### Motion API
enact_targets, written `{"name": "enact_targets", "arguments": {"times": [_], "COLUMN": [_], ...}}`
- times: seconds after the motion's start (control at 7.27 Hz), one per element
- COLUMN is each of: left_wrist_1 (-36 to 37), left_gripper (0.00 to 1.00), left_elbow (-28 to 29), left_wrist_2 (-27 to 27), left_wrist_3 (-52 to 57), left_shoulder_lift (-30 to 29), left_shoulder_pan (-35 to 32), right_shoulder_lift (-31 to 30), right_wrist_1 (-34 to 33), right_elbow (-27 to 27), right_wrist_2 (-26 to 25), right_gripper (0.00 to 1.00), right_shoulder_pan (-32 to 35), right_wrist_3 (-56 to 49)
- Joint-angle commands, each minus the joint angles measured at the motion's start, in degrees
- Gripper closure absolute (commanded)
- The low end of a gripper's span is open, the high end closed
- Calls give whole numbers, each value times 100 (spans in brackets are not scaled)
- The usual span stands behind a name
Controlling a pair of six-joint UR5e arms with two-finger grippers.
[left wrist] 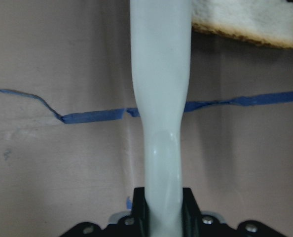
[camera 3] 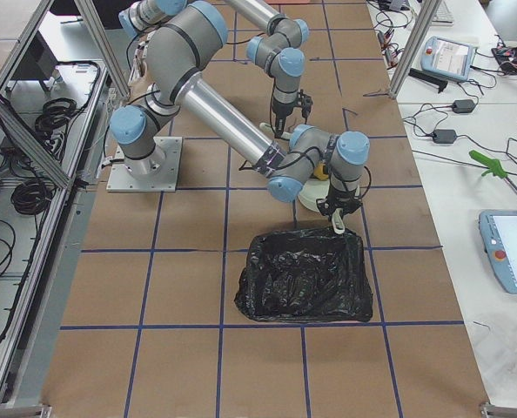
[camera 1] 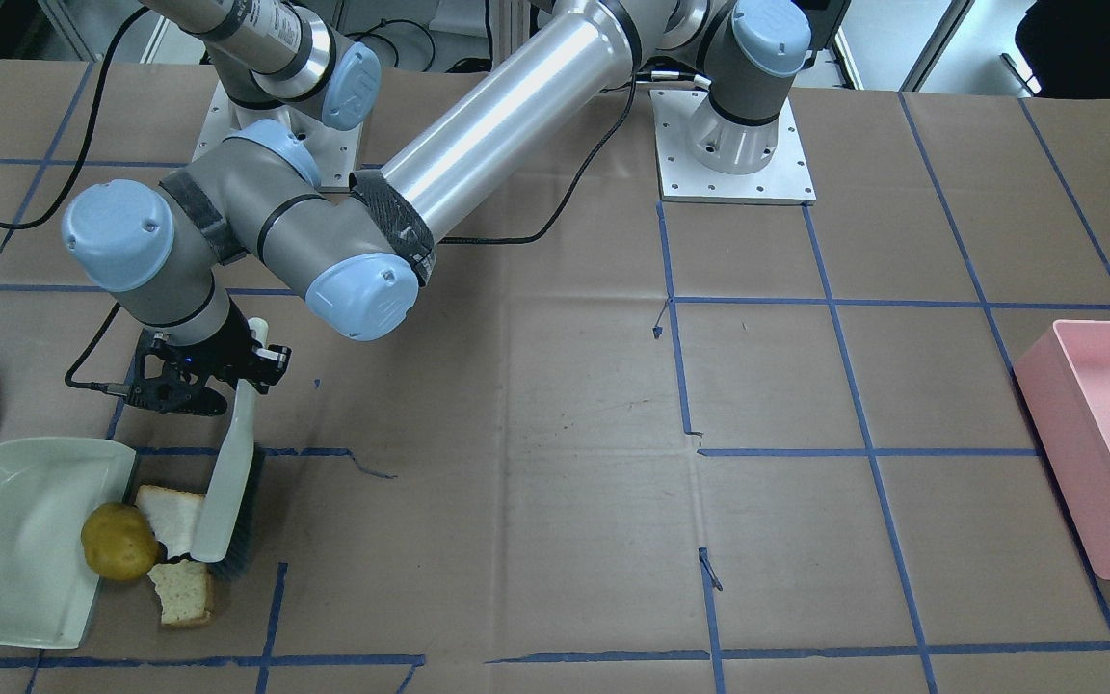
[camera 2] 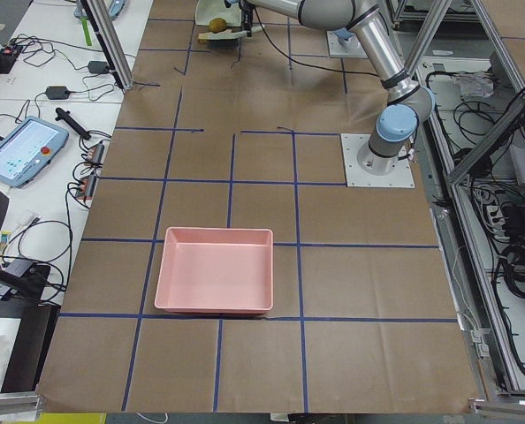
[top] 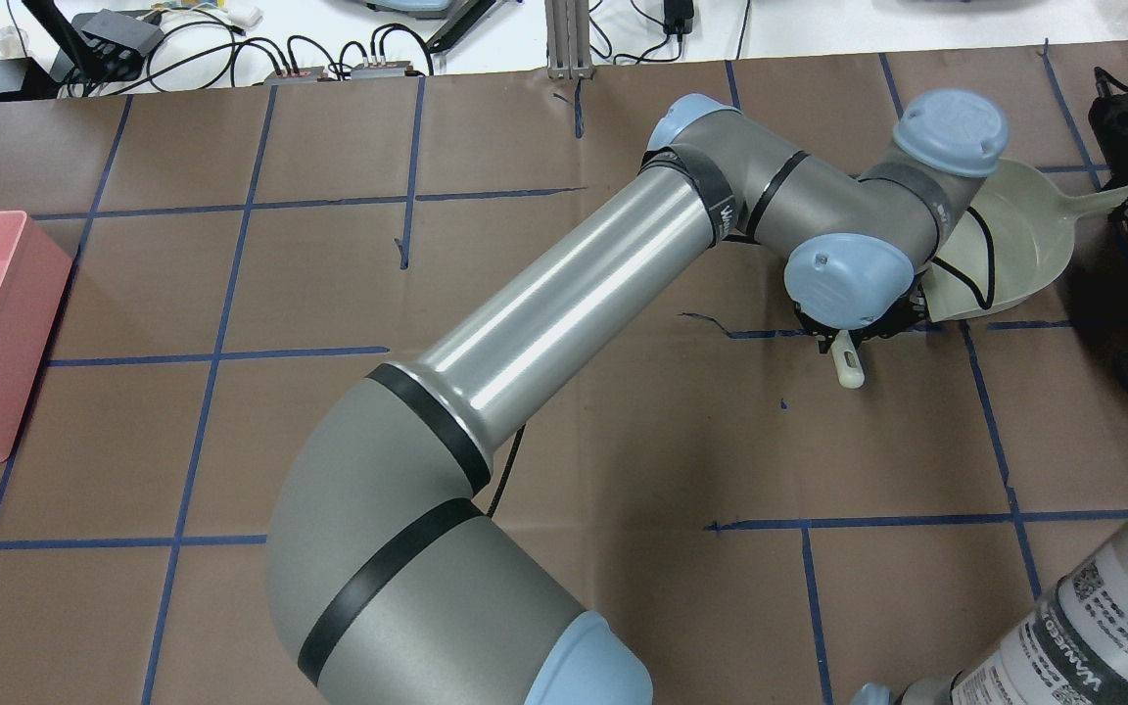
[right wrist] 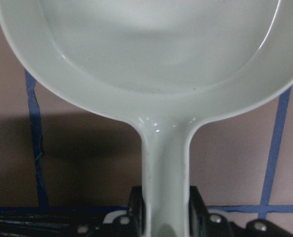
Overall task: Sweep and dump trash in nearest bin
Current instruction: 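Sweep the bread and ball into the dustpan with the left gripper's brush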
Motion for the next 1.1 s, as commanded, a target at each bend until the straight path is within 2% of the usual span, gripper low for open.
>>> {"name": "enact_targets", "arguments": {"times": [0.0, 0.41, 0.55, 0.83, 0.96], "left_wrist_1": [492, 1337, 1383, 1427, 1331], "left_gripper": [100, 100, 100, 100, 100], "left_elbow": [-8, 53, 150, 203, 160], "left_wrist_2": [-624, -1486, -1915, -1990, -1842], "left_wrist_3": [-180, -383, -375, -392, -357], "left_shoulder_lift": [-68, -227, -271, -289, -193], "left_shoulder_pan": [-12, -30, -39, -91, -100], "right_shoulder_lift": [-20, -47, -47, -47, -47], "right_wrist_1": [5, 13, 5, 22, 22], "right_elbow": [-9, -18, -18, -9, -9], "right_wrist_2": [0, 0, 0, 0, 26], "right_gripper": [100, 100, 100, 100, 100], "right_shoulder_pan": [0, 0, 0, 0, 9], "right_wrist_3": [-3, 5, 5, 5, 5]}}
